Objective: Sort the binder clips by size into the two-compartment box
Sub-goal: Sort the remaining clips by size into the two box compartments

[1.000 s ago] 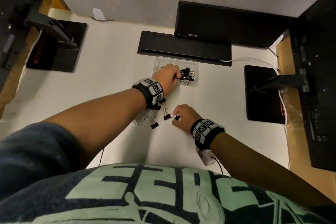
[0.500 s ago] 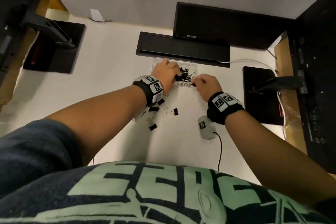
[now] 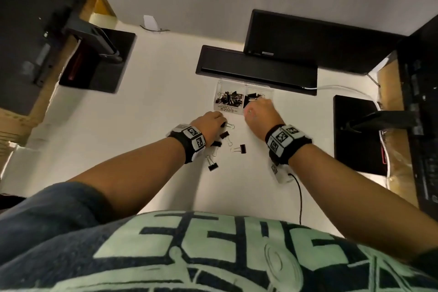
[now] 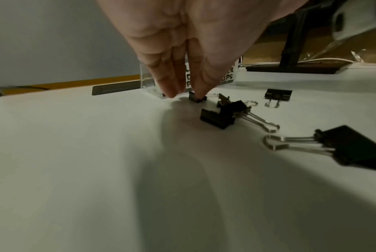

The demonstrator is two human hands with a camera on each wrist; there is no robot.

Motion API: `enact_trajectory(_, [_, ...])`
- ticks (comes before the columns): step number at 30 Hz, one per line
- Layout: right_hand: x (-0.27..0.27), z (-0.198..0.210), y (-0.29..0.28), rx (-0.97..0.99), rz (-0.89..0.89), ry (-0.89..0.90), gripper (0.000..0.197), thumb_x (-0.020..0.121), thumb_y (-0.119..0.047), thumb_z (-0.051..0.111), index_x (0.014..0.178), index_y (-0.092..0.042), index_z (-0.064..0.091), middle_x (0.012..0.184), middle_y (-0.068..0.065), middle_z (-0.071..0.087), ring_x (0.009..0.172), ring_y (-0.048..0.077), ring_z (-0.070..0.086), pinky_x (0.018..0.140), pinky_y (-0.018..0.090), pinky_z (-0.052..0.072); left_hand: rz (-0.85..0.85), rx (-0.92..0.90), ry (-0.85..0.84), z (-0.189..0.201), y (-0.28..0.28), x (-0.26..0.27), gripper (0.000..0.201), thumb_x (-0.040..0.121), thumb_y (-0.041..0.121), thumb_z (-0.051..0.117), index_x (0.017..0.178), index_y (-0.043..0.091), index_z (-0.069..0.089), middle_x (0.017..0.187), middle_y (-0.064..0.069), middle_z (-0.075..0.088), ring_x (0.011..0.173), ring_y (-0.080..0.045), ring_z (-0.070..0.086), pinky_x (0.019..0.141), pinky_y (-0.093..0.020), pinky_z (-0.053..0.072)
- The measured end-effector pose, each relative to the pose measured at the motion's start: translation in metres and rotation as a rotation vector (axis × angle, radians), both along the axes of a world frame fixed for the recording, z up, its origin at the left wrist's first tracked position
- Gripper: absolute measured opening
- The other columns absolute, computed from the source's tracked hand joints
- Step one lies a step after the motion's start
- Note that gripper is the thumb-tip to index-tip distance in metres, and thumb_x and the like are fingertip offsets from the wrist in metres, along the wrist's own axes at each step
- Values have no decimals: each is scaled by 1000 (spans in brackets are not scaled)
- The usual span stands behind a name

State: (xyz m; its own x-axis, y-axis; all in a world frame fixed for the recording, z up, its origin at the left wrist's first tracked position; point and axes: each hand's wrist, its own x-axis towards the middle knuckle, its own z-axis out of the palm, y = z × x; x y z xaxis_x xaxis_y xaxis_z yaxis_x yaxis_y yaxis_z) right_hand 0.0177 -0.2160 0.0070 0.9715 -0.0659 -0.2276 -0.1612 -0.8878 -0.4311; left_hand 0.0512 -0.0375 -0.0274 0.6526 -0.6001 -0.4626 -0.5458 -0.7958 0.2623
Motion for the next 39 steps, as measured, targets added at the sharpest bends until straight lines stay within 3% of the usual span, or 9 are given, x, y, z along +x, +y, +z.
enact_trajectory(5, [-41,-22,18,3,165,248,30,86,-20,57,116,-18,56,124,2,46,123,20,37,97,40,44,47,-13,-21,-2,-2,1,50,85,9,62,132,9,45,132,-11,48,120,-30,47,95,-45,48])
enact_trajectory(12, [-57,-40,19,-56,230,254,31,88,-2,53,118,-9,55,123,7,48,120,25,41,93,38,46,13,-23,-93,-4,-3,-1,27,85,1,56,111,5,54,121,-11,51,109,-30,51,81,-39,48])
enact_trajectory(19, [-58,-42,18,34,31,316,27,86,-3,53,112,-9,57,121,11,49,111,26,51,88,28,41,166,-113,-48,-8,3,-5,38,84,7,59,120,8,46,123,-11,47,110,-30,50,82,-42,51])
enact_trajectory(22, [-51,-36,19,83,-19,326,17,86,-6,55,102,-7,62,116,13,53,103,27,56,81,26,40,273,-146,-7,-9,12,-6,37,89,8,51,126,5,48,122,-15,45,104,-33,52,84,-43,51])
enact_trajectory(25, [-41,-26,25,189,-110,254,12,88,-8,50,97,-6,58,104,12,61,91,26,57,75,28,43,346,-189,-4,-9,23,-10,25,93,13,45,112,1,57,116,-18,47,83,-30,53,77,-37,50])
enact_trajectory(30, [-21,-19,44,210,-136,231,10,94,-8,36,100,-9,44,77,4,51,70,22,49,56,28,39,492,-231,-8,-3,36,-17,15,92,17,42,93,6,52,103,-13,54,79,-26,51,69,-32,39])
enact_trajectory(32, [-17,-22,51,212,-114,261,19,94,-12,40,112,-9,46,89,6,55,79,23,54,61,28,42,484,-227,3,0,40,-20,11,93,17,39,87,11,46,98,-12,55,76,-23,47,67,-32,37])
enact_trajectory(35, [-15,-32,57,104,-1,292,37,92,-20,51,128,-15,44,123,9,54,116,27,49,89,36,44,477,-211,29,2,41,-24,8,91,18,41,86,12,43,91,-8,52,75,-25,48,66,-32,39])
enact_trajectory(39, [-18,-42,59,10,69,245,31,90,-21,58,120,-14,50,121,11,52,118,28,44,90,39,45,386,-185,109,0,41,-28,23,87,20,51,108,11,51,109,-9,57,94,-28,57,80,-37,48])
